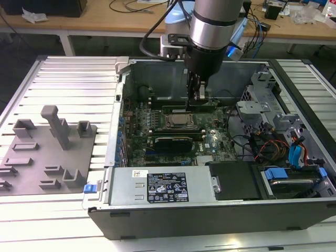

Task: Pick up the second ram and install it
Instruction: 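Insert the second ram into the second slot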

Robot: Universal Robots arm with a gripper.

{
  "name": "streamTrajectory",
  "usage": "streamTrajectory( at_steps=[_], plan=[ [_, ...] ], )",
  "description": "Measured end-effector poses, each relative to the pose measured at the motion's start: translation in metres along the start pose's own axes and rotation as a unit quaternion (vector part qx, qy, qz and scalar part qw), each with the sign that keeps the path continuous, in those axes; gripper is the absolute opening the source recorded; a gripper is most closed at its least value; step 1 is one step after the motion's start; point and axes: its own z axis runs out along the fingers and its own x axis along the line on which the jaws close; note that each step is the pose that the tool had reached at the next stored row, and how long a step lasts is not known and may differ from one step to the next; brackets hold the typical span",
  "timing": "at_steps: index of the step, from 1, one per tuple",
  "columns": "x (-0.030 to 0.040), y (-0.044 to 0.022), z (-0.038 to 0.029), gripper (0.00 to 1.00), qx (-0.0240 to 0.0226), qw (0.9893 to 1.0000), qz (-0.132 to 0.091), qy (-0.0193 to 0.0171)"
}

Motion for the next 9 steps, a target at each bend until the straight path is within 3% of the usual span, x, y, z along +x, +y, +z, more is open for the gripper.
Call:
streamTrajectory(
  at_steps=[9],
  plan=[
    [0.0001,-0.0006,0.0111,0.13,0.0,1.0,0.0,-0.0001]
  ],
)
